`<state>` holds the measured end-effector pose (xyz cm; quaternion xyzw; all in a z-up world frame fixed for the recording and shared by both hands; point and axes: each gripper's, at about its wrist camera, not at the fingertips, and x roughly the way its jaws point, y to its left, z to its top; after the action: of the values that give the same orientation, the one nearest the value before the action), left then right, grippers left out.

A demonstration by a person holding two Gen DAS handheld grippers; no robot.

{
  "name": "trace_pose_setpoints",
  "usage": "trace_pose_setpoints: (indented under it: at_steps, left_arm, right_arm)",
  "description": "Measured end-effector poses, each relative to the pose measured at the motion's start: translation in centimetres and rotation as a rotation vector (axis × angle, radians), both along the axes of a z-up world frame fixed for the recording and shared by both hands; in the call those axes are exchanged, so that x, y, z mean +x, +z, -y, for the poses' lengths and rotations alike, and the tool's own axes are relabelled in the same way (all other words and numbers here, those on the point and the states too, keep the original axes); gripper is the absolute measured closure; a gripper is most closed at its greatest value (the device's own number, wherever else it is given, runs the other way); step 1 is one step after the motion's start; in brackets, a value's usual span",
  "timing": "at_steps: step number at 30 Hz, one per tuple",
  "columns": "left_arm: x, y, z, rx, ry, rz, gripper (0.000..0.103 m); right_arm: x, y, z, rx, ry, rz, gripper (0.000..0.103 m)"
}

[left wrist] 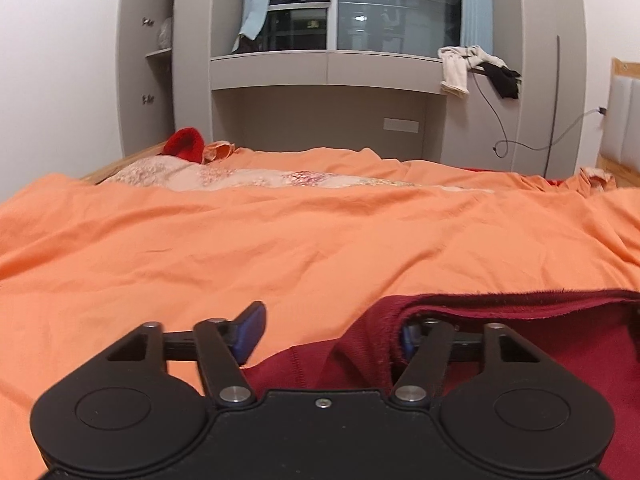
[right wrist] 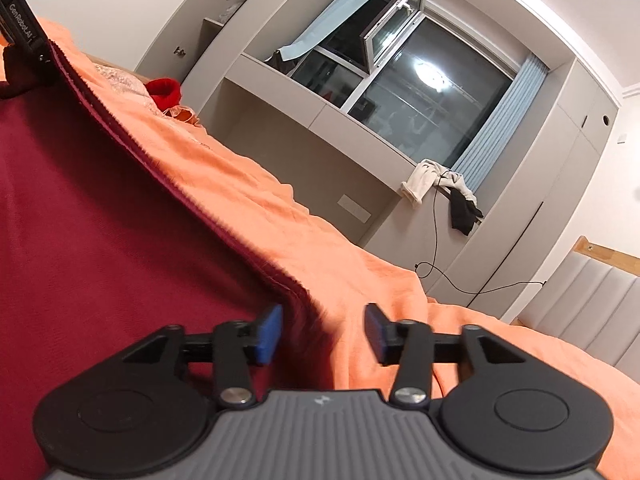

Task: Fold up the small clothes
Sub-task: 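Lower the folded shirt onto the bed and open both tools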

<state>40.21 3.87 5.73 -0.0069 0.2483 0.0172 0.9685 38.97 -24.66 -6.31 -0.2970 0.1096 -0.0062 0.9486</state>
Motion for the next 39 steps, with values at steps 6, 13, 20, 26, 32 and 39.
trace_pose_setpoints:
  at_steps: [6,13,20,26,32,39]
  left_arm:
    - [-0.1,0.6,-1.0,-0.024,0.012,-0.005,0.011]
    - [-0.9,1.8,-4.3,-0.314,-0.023,0.005,0.001]
    - [-1.0,1.0,-6.1,-0.355,0.081,-0.013,0.001]
    - [-1.1,-0.4,-4.3,-0.182,0.077,-0.048,0.001]
    - [-0.8,-1.8,-3.6,-0.057,0.091,-0.105,0.001]
    - [-0.5,-3.7,-4.8,-0.064,0.157,-0.197,0.001]
  right_arm:
    - [-0.4,0.0,0.2,0.014,-0.018,0.018,0.024]
    - [-0.3,0.3,0.6,0.051,-0.033,0.026,0.002]
    - [-0.6,0.6,1.6,0.114,-0.026,0.041,0.000]
    - [-1.1,1.7,3.5,0.194,-0.053,0.064,0.000]
    - [-1.0,1.9,6.2,0.221,-0.139,0.033,0.000]
    - [-0.6,1.4,10.6,0.360,-0.238,-0.074,0.000]
